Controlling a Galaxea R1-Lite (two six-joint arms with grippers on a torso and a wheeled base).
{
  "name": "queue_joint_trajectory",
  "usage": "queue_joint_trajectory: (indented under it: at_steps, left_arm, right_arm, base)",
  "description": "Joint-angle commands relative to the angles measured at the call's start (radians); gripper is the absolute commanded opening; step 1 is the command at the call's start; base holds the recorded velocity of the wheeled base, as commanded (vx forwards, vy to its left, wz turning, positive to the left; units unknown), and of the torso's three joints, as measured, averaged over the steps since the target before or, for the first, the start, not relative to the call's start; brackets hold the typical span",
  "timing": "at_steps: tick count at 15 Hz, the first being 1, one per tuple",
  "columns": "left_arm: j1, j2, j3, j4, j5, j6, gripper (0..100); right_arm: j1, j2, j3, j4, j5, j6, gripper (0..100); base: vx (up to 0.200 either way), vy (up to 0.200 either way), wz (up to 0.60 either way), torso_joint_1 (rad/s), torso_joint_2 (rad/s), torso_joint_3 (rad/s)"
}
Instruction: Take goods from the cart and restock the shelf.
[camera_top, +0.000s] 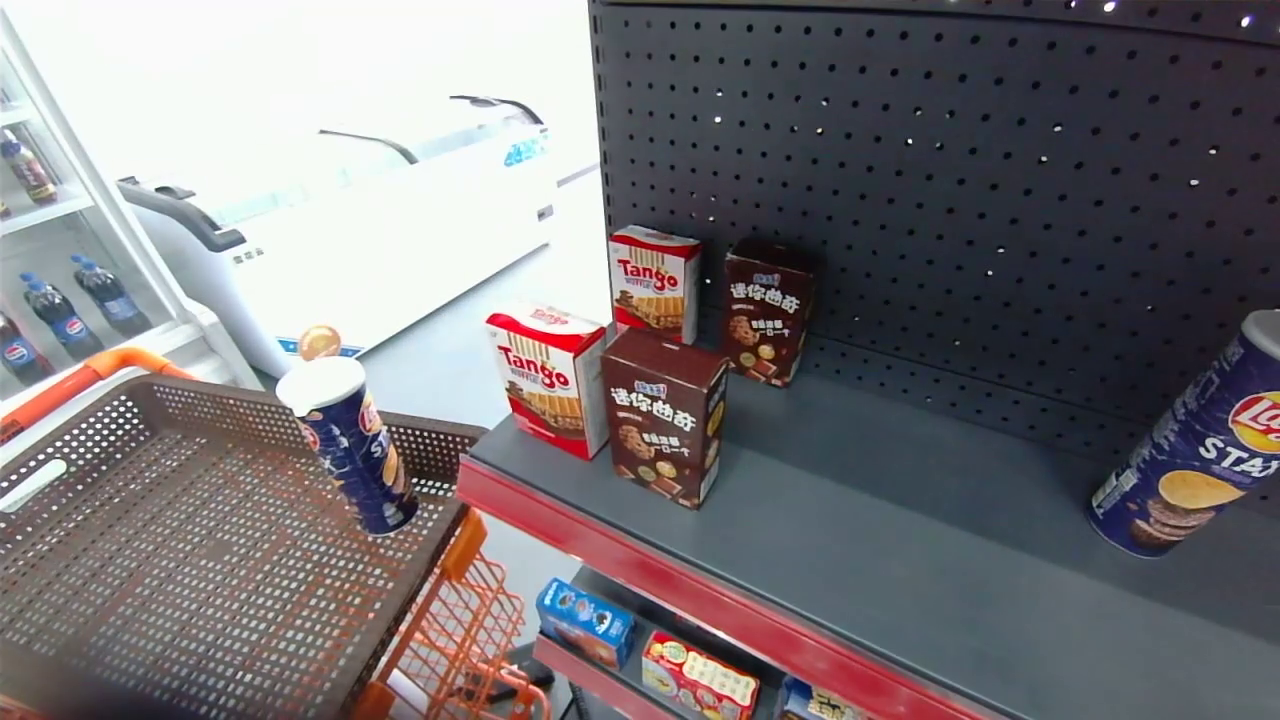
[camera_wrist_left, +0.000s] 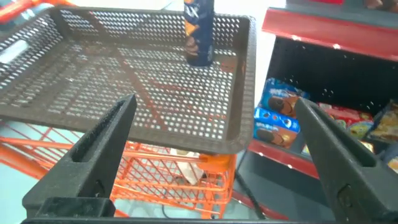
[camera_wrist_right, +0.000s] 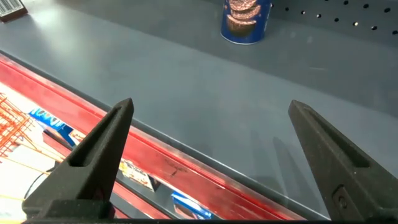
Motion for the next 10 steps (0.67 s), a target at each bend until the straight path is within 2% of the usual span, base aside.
queue_joint_trajectory:
  at_steps: [1, 2, 4, 5, 6, 8, 10]
  left_arm:
    - [0.001, 0.148, -0.169, 0.057, 0.026, 0.003, 100]
    - [0.003, 0.208, -0.222, 0.068, 0.032, 0.003, 100]
    - [0.004, 0.347, -0.244, 0.051, 0.037, 0.0, 100]
    - [0.007, 0.424, -0.264, 0.049, 0.063, -0.005, 100]
    - [0.004, 0.487, -0.273, 0.028, 0.08, -0.023, 100]
    - [0.026, 0.574, -0.278, -0.006, 0.077, -0.032, 100]
    - [-0.016, 0.659, -0.278, -0.04, 0.075, -0.052, 100]
  right_arm:
    - [0.0, 0.001, 0.0, 0.0, 0.0, -0.001, 100]
    - [0.0, 0.001, 0.0, 0.0, 0.0, -0.001, 100]
    - [0.0, 0.001, 0.0, 0.0, 0.0, -0.001, 100]
    - [0.0, 0.001, 0.0, 0.0, 0.0, -0.001, 100]
    - [0.0, 0.001, 0.0, 0.0, 0.0, -0.001, 100]
    - [0.0, 0.001, 0.0, 0.0, 0.0, -0.001, 100]
    - [0.0, 0.001, 0.0, 0.0, 0.0, -0.001, 100]
  base:
    - [0.0, 0.0, 0.0, 0.0, 0.0, 0.0]
    - [0.0, 0.0, 0.0, 0.0, 0.0, 0.0]
    - [0.0, 0.0, 0.0, 0.0, 0.0, 0.0]
    - [0.0, 0.0, 0.0, 0.0, 0.0, 0.0]
    - [0.0, 0.0, 0.0, 0.0, 0.0, 0.0]
    - [0.0, 0.0, 0.0, 0.0, 0.0, 0.0]
    - [0.0, 0.0, 0.0, 0.0, 0.0, 0.0]
